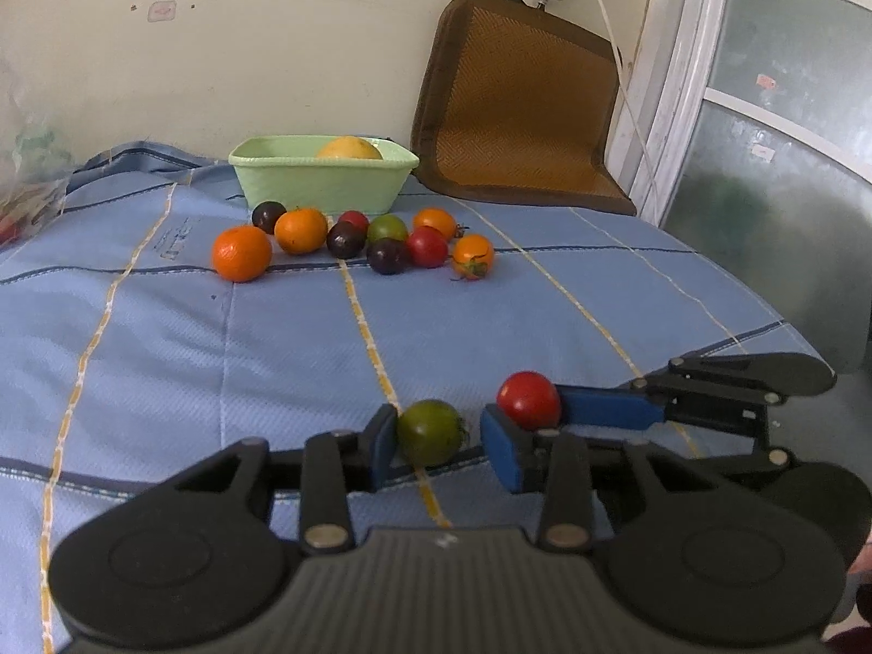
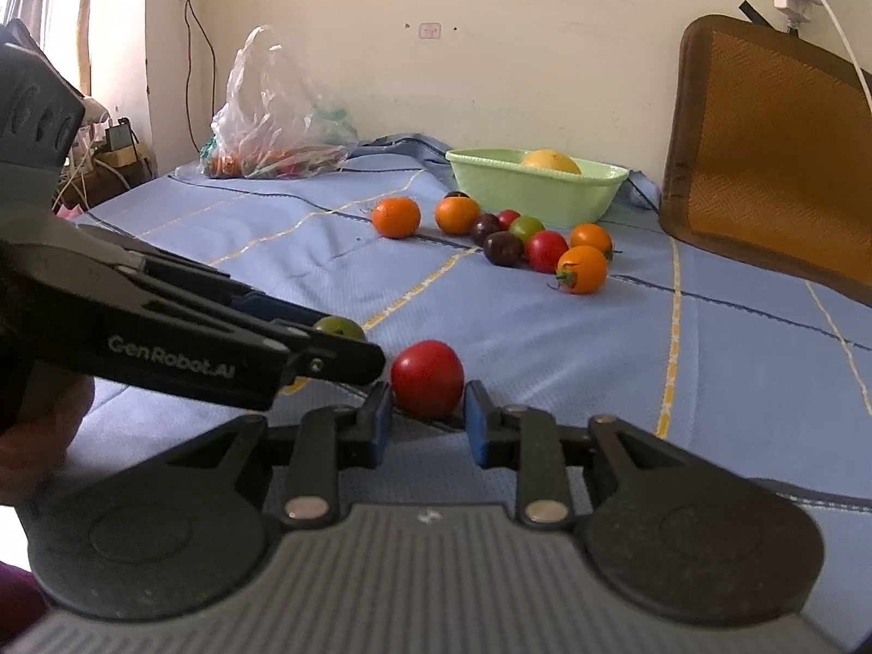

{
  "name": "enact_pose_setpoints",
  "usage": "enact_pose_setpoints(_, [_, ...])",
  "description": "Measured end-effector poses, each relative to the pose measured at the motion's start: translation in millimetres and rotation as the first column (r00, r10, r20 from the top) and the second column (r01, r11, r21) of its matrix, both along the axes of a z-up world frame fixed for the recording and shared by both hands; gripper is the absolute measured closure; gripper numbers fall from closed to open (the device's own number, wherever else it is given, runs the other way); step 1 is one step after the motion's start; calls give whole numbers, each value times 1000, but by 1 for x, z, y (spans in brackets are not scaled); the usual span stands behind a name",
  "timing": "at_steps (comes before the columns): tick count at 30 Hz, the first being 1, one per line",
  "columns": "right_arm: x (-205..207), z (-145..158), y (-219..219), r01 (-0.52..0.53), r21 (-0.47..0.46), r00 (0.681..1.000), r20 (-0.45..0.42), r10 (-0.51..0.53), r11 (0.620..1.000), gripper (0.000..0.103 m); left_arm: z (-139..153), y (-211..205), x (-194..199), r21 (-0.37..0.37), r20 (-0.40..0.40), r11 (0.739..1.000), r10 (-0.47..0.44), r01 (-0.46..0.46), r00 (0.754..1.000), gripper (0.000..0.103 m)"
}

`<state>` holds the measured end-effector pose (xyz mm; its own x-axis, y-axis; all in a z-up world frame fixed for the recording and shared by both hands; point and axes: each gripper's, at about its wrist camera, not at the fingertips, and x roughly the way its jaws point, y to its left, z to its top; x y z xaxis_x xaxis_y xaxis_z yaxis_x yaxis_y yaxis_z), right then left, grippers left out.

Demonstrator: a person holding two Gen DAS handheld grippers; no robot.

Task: Organize fruits
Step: 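Release the green tomato into the basket with the left gripper while the right releases the red one, then grasp a dark purple tomato with the left gripper while the right grasps a red tomato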

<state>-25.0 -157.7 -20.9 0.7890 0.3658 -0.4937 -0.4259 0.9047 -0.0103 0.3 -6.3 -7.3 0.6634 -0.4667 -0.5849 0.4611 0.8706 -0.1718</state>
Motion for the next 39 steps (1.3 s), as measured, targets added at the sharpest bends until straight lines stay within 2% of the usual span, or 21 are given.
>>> enact_pose_setpoints(4, [2,0,-1,-7,11,1000,7,7,1000,74,4,1,8,-40,-30,999,-14,13,999,76])
enact_pose_setpoints(7, [8,6,-3,-1,35,999,32,0,999,74,14,1,19,-51,-23,999,-7,6,1000,76])
enact_pose_setpoints(11, [34,22,-8,-11,57,997,78,6,998,74,37,8,62,-111,-45,994,9,-14,999,76])
enact_pose_setpoints(16, [100,55,-15,-8,95,991,134,-5,995,74,70,10,142,-121,-9,991,64,-65,998,76])
enact_pose_setpoints(18, [136,65,-18,8,118,992,122,-22,993,74,76,13,180,-142,-40,986,86,-91,995,76])
enact_pose_setpoints(22, [199,68,-19,81,113,993,79,-91,990,74,67,16,245,-156,-118,972,157,-175,980,76])
enact_pose_setpoints(26, [245,55,-27,142,132,990,-4,-143,981,74,47,15,284,-133,-159,967,196,-217,968,76])
enact_pose_setpoints(28, [255,49,-27,149,107,989,-9,-149,983,73,40,13,296,-114,-164,969,200,-220,966,76])
enact_pose_setpoints(31, [263,49,-25,153,94,988,20,-156,984,71,36,10,308,-89,-148,970,213,-228,966,68])
enact_pose_setpoints(32, [264,49,-25,155,92,987,23,-158,984,69,35,9,312,-84,-152,969,218,-232,964,63])
enact_pose_setpoints(33, [264,49,-25,156,93,987,29,-159,983,61,35,9,314,-83,-157,967,227,-241,961,56])
enact_pose_setpoints(35, [267,50,-26,163,92,985,43,-167,982,53,34,9,317,-81,-153,964,238,-252,959,51])
enact_pose_setpoints(39, [256,55,-29,162,102,984,60,-169,981,53,41,16,303,-94,-140,964,234,-248,962,51])
